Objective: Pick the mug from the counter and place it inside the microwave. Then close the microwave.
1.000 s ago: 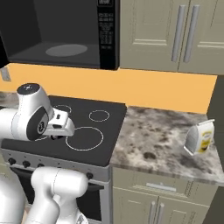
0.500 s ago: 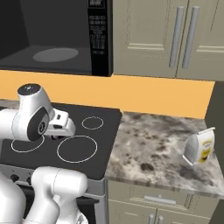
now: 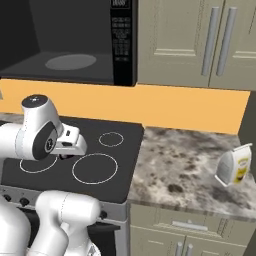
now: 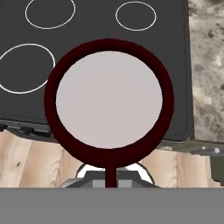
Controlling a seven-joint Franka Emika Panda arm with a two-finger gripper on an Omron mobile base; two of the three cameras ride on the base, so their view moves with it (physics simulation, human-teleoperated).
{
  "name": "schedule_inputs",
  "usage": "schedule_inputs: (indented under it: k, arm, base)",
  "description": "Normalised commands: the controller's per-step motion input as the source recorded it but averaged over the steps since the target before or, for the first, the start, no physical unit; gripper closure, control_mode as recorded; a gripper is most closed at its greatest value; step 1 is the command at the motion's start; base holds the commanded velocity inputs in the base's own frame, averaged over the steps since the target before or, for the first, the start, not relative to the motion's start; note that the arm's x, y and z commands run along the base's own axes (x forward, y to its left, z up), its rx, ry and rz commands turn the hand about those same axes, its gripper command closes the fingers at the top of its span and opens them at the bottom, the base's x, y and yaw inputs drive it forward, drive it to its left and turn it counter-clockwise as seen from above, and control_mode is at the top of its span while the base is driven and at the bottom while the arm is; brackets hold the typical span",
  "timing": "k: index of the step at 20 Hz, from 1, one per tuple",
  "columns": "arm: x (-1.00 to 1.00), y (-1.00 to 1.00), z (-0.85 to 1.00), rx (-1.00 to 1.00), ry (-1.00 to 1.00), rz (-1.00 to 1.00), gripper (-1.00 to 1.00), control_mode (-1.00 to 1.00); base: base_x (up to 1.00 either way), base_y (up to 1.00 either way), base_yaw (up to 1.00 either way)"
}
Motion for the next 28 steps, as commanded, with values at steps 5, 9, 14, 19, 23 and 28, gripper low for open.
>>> schedule_inputs:
  k: [5, 9, 14, 19, 23, 28]
  arm:
    - [0.0, 0.0, 0.0, 0.0, 0.0, 0.0, 1.0, 1.0]
    - [0.0, 0.0, 0.0, 0.0, 0.0, 0.0, 1.0, 1.0]
    - [0.0, 0.0, 0.0, 0.0, 0.0, 0.0, 1.0, 1.0]
    - [0.0, 0.0, 0.0, 0.0, 0.0, 0.0, 1.0, 1.0]
    - [0.0, 0.0, 0.0, 0.0, 0.0, 0.0, 1.0, 1.0]
    - [0.0, 0.0, 0.0, 0.0, 0.0, 0.0, 1.0, 1.0]
  base:
    - [-0.49, 0.26, 0.0]
    - [-0.02, 0.02, 0.0]
    - [0.12, 0.27, 0.0]
    - [0.1, 0.21, 0.0]
    - [0.08, 0.02, 0.0]
    - [0.4, 0.0, 0.0]
